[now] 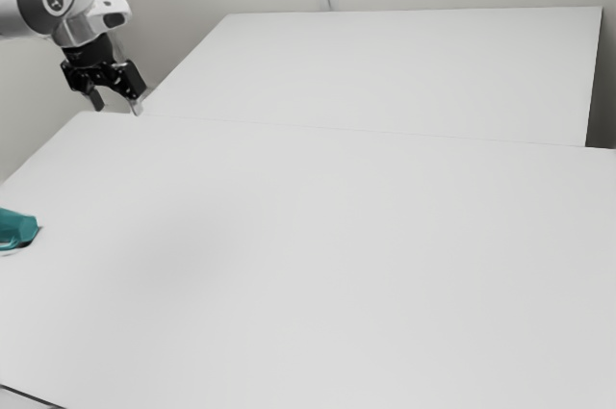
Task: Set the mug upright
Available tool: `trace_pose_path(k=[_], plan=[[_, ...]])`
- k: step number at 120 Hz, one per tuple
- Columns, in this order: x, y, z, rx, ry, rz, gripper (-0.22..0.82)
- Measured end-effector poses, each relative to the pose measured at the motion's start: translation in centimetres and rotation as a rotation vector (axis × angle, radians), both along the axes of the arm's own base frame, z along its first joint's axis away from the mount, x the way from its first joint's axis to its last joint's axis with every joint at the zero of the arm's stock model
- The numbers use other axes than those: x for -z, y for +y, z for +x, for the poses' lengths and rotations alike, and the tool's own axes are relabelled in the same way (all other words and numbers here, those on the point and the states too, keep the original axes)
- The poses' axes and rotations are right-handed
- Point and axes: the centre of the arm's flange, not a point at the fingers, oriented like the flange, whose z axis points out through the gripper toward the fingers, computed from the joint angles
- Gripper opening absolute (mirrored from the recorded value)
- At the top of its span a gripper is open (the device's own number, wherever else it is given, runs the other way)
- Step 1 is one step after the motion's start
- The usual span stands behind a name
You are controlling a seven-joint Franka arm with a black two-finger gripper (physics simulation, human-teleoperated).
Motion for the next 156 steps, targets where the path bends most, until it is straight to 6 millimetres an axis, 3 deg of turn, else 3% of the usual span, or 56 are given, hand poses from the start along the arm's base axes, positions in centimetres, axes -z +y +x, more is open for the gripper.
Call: trace_pose_path(k=[16, 30, 53, 74, 104, 113, 128, 146, 156], plan=[[-0.1, 2.6, -2.5, -0.044, -0.013, -0.004, 0.6], [1.7, 4.2, -4.7, -0.074, -0.033, -0.009, 0.6], [6.7, 16.1, -12.2, -0.339, -0.085, -0.078, 0.6], [10.0, 23.8, -16.1, -0.47, -0.201, -0.172, 0.6], [15.0, 34.0, -24.6, -0.588, -0.361, -0.28, 0.6], [16.4, 36.9, -26.2, -0.575, -0.416, -0.305, 0.6], [18.8, 39.8, -26.6, -0.484, -0.467, -0.324, 0.6], [21.7, 42.6, -30.3, -0.404, -0.499, -0.313, 0.6], [22.5, 44.1, -31.1, -0.342, -0.519, -0.295, 0.6]])
